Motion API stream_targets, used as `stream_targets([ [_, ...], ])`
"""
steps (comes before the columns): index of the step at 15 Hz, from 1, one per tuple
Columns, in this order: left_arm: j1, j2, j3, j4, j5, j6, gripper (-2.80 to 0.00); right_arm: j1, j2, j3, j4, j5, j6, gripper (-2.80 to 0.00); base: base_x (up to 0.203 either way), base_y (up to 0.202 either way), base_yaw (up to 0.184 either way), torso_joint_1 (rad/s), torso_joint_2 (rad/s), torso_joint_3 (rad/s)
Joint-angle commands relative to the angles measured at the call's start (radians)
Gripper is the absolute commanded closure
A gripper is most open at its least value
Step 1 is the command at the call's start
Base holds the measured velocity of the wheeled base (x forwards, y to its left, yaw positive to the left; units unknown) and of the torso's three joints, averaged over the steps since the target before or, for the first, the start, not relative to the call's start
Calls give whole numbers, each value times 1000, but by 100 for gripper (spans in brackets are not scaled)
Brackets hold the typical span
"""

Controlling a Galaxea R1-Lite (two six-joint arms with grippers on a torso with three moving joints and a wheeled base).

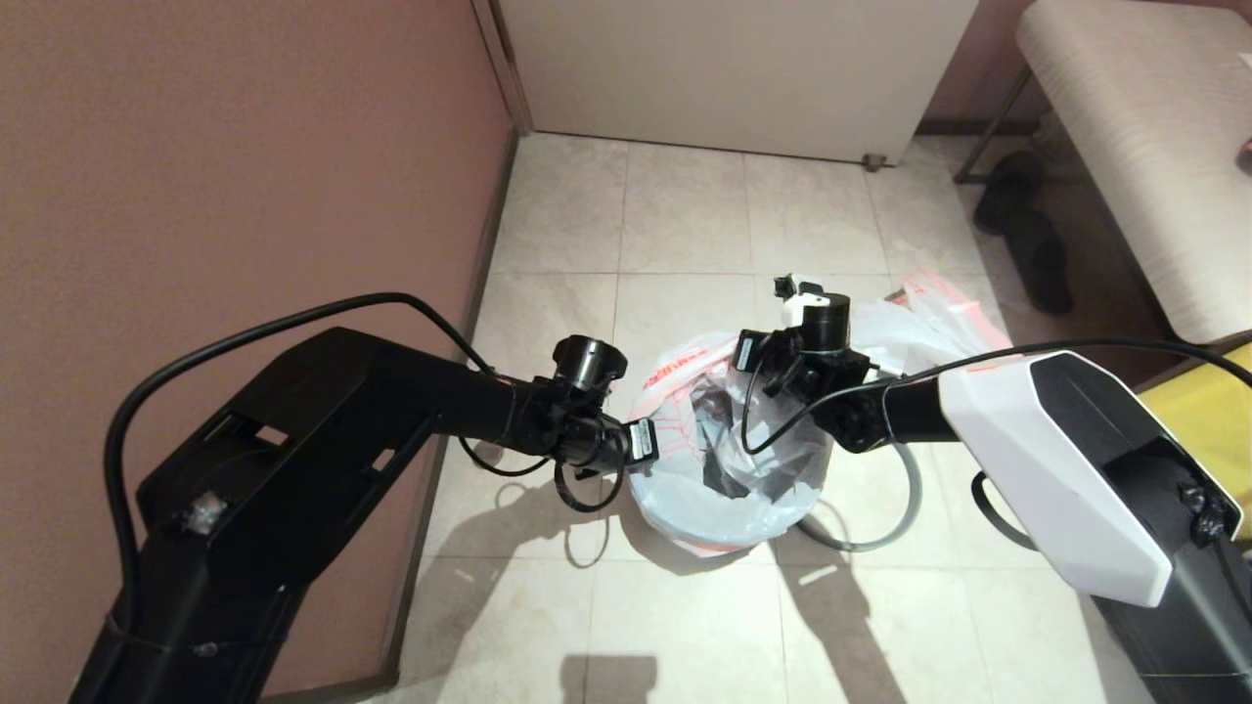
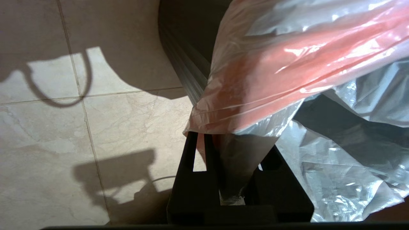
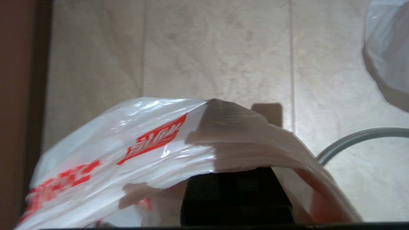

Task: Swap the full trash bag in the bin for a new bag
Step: Put the new garbage bag on the trash can

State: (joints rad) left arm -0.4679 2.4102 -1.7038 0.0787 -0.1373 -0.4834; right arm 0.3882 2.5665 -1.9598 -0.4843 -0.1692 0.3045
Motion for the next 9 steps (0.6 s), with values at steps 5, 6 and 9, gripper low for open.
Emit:
stream_targets([
  [5,0,3,9,-7,7,-4,0,-70,81,2,28,58,26,0,0,0,0,0,0,0],
  [6,4,6,9,-35,15,-5,0,-68,68,3,67,72,59,0,0,0,0,0,0,0],
  [9,8,35,10,-132,111,-15,0,-66,16,16,239,165,159,0,0,0,0,0,0,0],
])
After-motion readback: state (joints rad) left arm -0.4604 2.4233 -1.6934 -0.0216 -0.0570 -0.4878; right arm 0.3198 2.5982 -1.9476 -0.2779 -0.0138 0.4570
